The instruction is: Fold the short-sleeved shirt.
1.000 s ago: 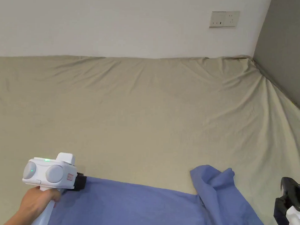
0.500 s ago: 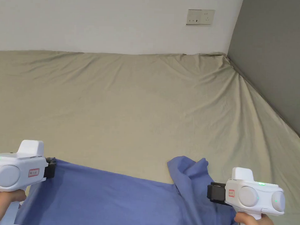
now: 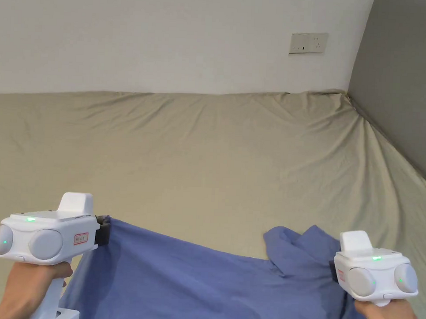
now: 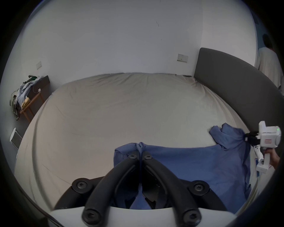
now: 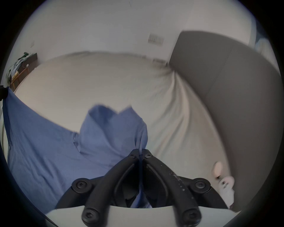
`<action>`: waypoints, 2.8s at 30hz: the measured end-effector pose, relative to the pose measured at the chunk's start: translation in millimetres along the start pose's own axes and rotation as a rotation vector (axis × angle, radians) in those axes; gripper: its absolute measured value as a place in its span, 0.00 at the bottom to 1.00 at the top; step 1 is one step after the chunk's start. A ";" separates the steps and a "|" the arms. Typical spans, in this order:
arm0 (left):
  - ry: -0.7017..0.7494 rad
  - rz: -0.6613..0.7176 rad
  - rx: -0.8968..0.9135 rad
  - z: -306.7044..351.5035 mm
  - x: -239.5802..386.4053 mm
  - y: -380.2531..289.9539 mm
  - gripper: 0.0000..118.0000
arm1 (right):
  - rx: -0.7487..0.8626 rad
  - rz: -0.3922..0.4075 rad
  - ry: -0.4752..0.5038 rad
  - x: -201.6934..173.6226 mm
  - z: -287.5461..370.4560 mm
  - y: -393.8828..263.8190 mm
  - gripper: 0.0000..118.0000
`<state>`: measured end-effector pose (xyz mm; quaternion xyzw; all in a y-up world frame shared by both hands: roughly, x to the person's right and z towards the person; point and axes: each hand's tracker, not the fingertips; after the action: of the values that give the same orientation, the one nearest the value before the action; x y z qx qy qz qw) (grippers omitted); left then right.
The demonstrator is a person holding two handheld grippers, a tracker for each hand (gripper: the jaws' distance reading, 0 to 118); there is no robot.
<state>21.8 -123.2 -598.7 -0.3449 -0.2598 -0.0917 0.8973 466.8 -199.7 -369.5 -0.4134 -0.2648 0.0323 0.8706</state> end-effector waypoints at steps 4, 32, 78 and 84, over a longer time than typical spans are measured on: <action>0.042 0.026 0.105 53.3 -8.4 24.2 0.01 | 0.202 0.017 -0.018 23.5 98.3 48.7 0.03; 0.319 0.075 0.689 195.0 -63.0 238.2 0.01 | 0.886 -0.128 -0.003 58.9 267.7 288.8 0.03; 0.261 0.165 -0.332 133.0 -41.2 -325.4 0.01 | -0.217 -0.358 0.303 -9.3 146.1 -274.0 0.03; 0.233 0.248 -0.308 141.1 -44.3 -310.6 0.17 | -0.226 -0.323 0.253 -9.3 144.6 -262.0 0.27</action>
<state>-179.4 -261.4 -356.2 -0.4941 -0.0928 -0.0584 0.8625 345.7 -272.5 -105.6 -0.4614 -0.2180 -0.1894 0.8389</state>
